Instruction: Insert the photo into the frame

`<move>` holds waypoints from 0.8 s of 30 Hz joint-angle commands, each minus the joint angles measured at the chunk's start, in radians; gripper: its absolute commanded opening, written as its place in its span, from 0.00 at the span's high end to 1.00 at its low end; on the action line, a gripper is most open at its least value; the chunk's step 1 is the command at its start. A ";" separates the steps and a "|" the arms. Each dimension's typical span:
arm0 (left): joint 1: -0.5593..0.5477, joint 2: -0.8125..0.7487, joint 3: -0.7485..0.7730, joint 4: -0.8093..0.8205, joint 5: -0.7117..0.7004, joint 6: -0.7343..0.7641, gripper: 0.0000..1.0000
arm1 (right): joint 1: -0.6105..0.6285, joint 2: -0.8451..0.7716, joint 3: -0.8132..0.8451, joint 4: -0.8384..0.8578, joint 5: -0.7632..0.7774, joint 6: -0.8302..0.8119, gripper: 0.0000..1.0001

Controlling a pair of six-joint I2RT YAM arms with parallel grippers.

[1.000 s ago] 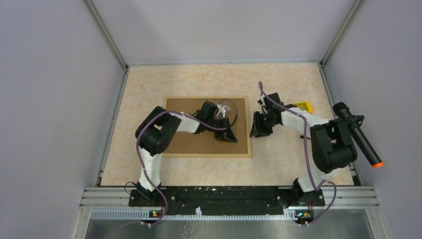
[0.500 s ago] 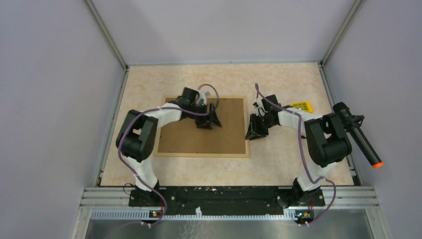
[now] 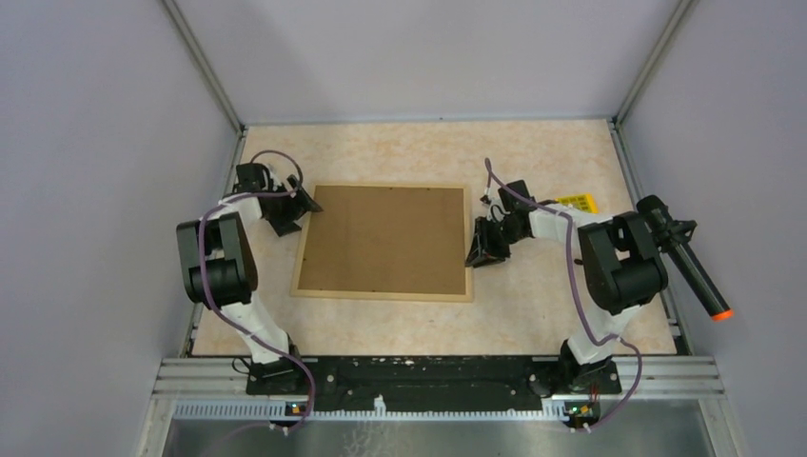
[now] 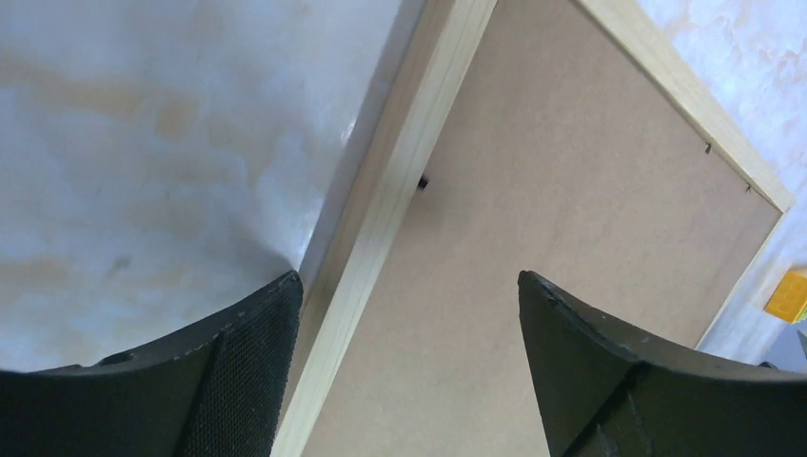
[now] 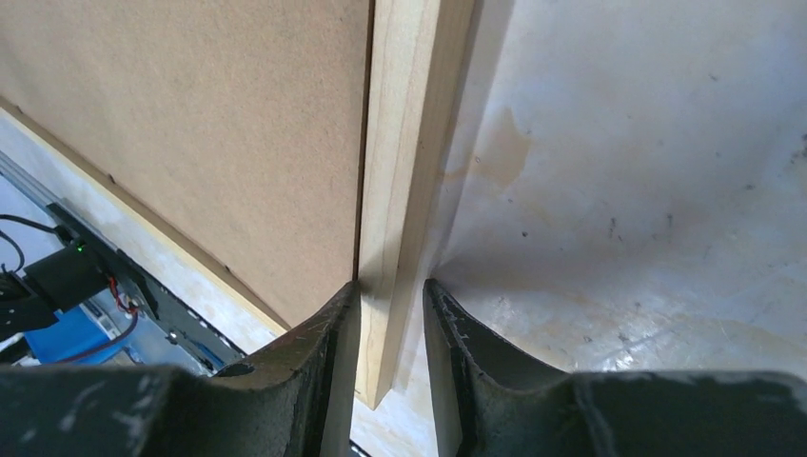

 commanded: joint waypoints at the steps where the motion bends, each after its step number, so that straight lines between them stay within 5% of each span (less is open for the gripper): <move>1: -0.015 0.100 0.041 -0.038 -0.011 0.070 0.13 | 0.014 0.084 -0.016 0.016 0.102 -0.050 0.67; 11: -0.054 0.096 -0.234 0.173 0.293 -0.053 0.20 | 0.113 0.113 0.068 0.056 0.104 0.031 0.60; 15: -0.045 0.057 -0.306 0.163 0.262 -0.033 0.20 | 0.155 0.138 0.135 0.009 0.179 0.104 0.58; 24: 0.065 -0.018 -0.266 0.091 0.173 0.006 0.19 | -0.047 -0.003 0.060 -0.075 0.047 -0.003 0.52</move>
